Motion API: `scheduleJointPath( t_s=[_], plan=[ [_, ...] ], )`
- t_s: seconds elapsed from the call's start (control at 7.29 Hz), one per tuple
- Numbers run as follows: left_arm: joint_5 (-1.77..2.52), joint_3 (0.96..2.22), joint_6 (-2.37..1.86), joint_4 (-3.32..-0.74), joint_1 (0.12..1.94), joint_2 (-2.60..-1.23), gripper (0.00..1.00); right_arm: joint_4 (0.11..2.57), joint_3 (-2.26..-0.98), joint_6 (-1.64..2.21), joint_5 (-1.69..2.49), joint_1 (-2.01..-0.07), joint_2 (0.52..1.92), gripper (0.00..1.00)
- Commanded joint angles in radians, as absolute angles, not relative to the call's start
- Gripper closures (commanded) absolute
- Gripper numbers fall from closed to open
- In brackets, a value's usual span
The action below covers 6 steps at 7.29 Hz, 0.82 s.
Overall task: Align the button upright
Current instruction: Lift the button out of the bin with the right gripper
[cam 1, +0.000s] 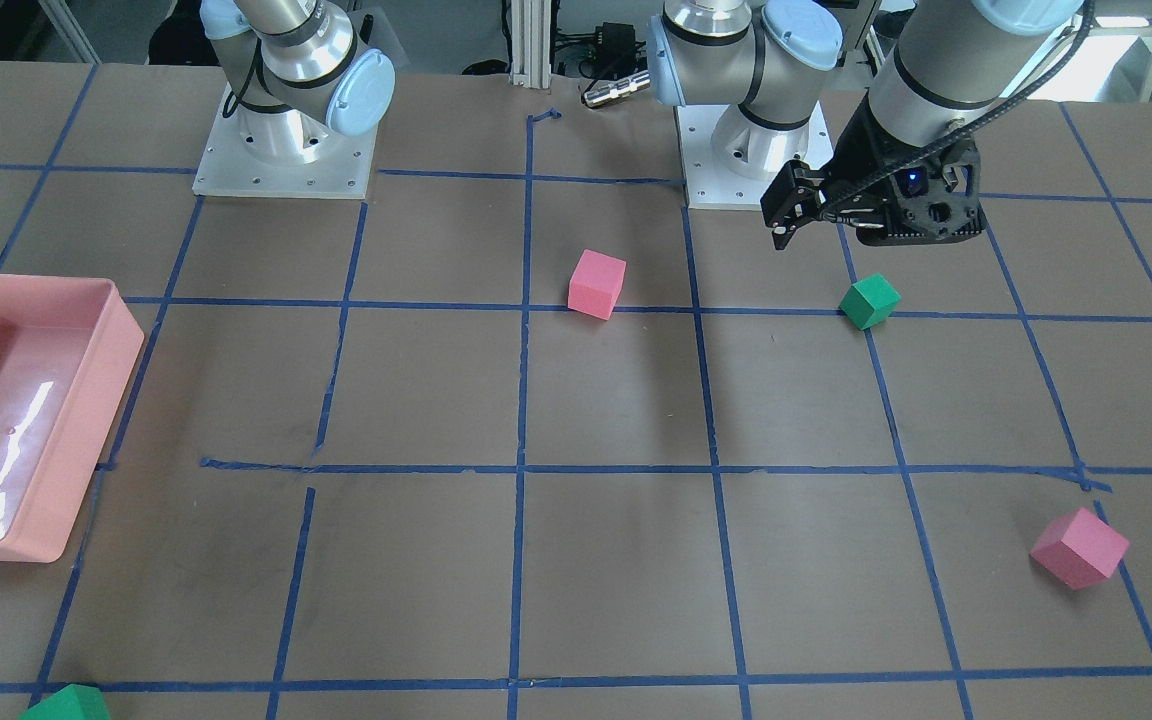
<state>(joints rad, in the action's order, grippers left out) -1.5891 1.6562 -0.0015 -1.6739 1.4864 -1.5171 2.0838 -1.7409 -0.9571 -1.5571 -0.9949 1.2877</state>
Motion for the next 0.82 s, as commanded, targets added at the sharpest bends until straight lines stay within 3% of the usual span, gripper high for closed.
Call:
scheduleJointPath(
  t_s=[0.0,0.69],
  plan=[
    [-1.626,1.658,0.002,-1.675,1.486,-1.514,0.0,1.947,-1.657,-0.866,-1.583,-1.08,1.353,1.0],
    [-1.657,1.66,-0.005,-1.675,1.486,-1.52,0.0,1.94,-1.664,-0.302,-1.566,-1.369,1.362,1.0]
  ],
)
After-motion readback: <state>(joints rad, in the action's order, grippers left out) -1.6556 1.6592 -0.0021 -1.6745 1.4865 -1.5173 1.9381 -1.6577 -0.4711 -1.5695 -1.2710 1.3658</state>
